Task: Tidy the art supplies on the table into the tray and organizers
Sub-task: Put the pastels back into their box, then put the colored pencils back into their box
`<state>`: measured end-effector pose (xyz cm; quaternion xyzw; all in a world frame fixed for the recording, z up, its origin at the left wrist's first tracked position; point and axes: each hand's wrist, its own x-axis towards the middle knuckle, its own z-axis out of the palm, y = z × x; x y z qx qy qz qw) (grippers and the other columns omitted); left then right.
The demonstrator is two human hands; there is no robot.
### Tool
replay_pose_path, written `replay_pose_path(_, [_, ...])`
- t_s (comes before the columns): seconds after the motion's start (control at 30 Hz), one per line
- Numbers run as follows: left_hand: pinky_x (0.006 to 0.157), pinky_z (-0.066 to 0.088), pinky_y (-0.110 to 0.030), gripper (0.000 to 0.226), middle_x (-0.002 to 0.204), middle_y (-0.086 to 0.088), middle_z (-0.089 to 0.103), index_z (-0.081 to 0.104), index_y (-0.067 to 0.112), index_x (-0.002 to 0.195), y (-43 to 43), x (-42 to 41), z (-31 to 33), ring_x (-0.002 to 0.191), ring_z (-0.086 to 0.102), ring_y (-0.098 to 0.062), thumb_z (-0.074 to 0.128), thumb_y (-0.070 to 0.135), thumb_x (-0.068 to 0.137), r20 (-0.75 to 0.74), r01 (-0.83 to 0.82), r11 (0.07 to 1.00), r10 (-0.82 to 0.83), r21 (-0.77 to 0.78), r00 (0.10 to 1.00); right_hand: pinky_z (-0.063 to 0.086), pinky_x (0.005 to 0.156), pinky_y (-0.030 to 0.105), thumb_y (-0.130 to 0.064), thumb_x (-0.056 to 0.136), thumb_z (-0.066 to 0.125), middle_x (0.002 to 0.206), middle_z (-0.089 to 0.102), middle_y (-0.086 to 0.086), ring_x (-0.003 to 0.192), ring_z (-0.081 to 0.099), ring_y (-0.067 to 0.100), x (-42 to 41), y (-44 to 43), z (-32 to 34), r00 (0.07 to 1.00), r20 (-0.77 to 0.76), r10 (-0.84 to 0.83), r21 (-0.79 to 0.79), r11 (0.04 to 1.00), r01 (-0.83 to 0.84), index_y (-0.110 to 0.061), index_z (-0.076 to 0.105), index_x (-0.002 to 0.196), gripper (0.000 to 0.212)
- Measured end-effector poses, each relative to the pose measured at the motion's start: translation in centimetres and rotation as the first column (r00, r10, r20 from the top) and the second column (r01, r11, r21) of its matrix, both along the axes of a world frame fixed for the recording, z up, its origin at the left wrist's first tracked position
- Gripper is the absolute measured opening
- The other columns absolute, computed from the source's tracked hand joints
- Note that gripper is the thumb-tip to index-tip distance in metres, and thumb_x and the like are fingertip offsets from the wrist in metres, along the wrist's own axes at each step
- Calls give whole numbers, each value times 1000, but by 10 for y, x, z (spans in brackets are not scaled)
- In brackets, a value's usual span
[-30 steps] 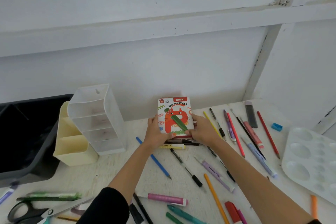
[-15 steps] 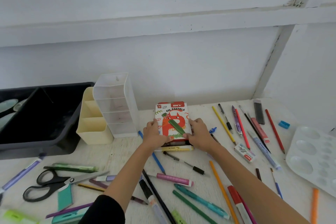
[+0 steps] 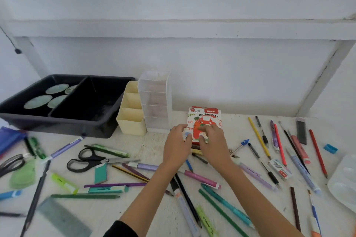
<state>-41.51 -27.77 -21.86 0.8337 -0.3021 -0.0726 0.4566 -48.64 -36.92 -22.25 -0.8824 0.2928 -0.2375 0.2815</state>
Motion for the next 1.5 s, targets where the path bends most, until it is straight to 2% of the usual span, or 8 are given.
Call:
replay_pose_path(0.13, [74,44,-12,19,105,4,62,60,17,110,44,8,8,92,57,-7,50,14,93,-32,-148,974,145,-169,989,44,73,9,-3,91,53,95,67,0,81,59,6,19,49,12,979,175,106,282,947,-153,-10,69,102,21])
replay_pose_path(0.23, [67,40,-6,18,99,8,61,61,19,107,87,19,12,85,54,-1,49,16,95,-37,-274,943,272,-190,962,52,78,17,-2,92,50,93,70,2,83,65,8,39,86,17,967,195,164,410,882,-233,-12,69,101,23])
replay_pose_path(0.57, [65,43,-9,17,83,2,66,66,15,93,249,74,27,74,59,-7,51,7,90,-97,-559,780,557,-282,825,56,77,28,-2,91,51,88,72,3,77,66,11,118,225,28,897,188,401,558,708,-433,-19,69,91,24])
replay_pose_path(0.87, [76,47,-27,16,90,-1,69,68,12,93,399,164,36,78,60,-11,53,8,88,-119,-682,687,677,-253,726,44,47,17,6,89,42,75,65,11,53,53,16,212,352,28,855,212,474,729,505,-461,-6,66,91,27])
replay_pose_path(1.13, [78,48,-32,16,91,2,66,65,19,94,490,258,25,89,61,-20,53,11,87,-13,-716,696,717,-52,697,54,57,31,8,85,44,67,58,12,53,55,22,292,435,12,924,108,368,791,531,-304,2,64,88,21])
replay_pose_path(1.23, [87,44,-33,22,106,-5,64,63,14,109,510,289,14,104,58,-25,54,17,89,26,-701,700,705,135,709,53,62,37,1,86,49,58,52,7,61,62,29,314,457,6,952,21,305,754,620,-215,-7,51,63,25])
replay_pose_path(1.37, [100,39,-36,39,133,-10,52,51,13,130,529,323,-2,122,49,-28,52,27,93,-67,-622,701,681,349,729,55,65,36,-18,86,64,83,60,8,81,66,33,334,479,-1,969,-44,242,734,666,-133,-2,58,88,17])
replay_pose_path(1.5, [91,44,-34,32,122,-15,60,59,7,121,534,337,-16,110,55,-31,50,23,95,-217,-554,758,638,343,739,58,66,44,-36,78,72,87,69,12,75,68,33,349,487,-14,962,-102,253,656,744,-126,-6,62,93,35])
